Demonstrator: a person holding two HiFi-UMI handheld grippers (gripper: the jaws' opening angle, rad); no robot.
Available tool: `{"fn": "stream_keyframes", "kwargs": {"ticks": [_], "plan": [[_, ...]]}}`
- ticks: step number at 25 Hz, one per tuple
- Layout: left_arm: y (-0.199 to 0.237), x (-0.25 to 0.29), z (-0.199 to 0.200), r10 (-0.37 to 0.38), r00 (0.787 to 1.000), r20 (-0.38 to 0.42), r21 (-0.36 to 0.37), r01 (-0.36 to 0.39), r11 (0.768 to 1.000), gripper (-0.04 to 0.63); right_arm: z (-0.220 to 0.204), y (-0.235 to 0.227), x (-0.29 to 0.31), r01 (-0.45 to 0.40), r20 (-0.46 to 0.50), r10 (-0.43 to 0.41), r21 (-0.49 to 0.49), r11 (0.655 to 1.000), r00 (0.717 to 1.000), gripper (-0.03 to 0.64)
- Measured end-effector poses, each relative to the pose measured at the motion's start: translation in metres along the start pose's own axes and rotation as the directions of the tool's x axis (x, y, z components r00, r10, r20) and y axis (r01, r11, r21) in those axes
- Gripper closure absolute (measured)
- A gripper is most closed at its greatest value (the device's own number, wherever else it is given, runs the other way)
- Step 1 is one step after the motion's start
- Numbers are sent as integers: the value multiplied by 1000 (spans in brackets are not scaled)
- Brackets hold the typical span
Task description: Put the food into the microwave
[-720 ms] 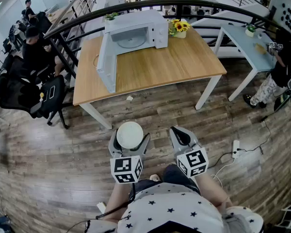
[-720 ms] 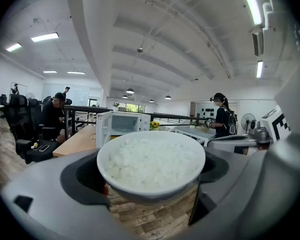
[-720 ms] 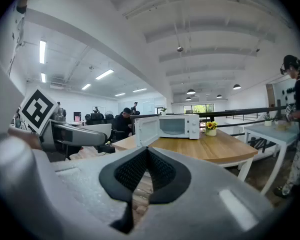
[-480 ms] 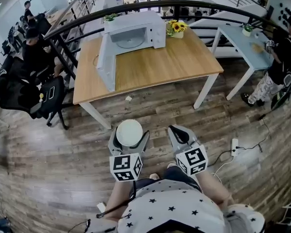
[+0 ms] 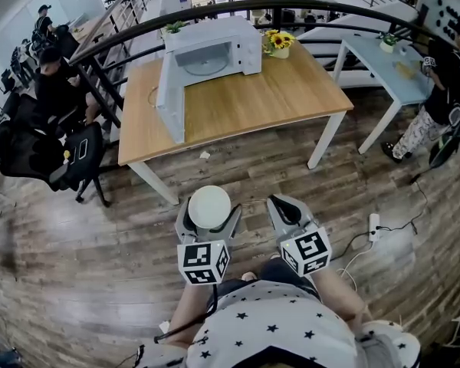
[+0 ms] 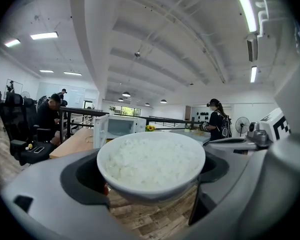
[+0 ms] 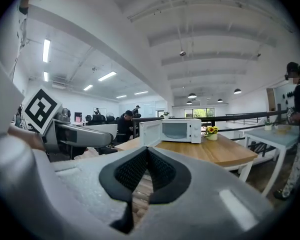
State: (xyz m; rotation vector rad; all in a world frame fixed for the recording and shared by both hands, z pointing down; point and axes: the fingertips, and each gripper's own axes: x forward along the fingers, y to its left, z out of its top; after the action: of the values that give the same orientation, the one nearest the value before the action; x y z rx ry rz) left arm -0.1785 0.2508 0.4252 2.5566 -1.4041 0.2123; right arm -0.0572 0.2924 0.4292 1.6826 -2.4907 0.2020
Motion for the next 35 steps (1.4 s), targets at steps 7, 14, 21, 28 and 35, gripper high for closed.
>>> {"fn": "stream_keyframes", "kwargs": {"ticks": [7,14,21,28,35], "plan": [[5,1,0,-12,1000,1,-3,12,1000,92,0,2,5,20,7,-20,26,999,1000,612],[9,11,2,-9,1000,-5,1,9,1000,92,-2,0,13,10,3,-10,49,999,1000,612],[16,48,12,6,1000,13,1,-6,1000,92,2,-29,43,-4,9,4,37,999,1000,612],[26,97,28,13,999,34,11,-13,1000,92,19,-68,85,-5,45,4,21,1000,999,612],[32,152,47,21,999,31,7,-21,1000,92,31,-105,127,-28,32,28,15,999,999,612]]}}
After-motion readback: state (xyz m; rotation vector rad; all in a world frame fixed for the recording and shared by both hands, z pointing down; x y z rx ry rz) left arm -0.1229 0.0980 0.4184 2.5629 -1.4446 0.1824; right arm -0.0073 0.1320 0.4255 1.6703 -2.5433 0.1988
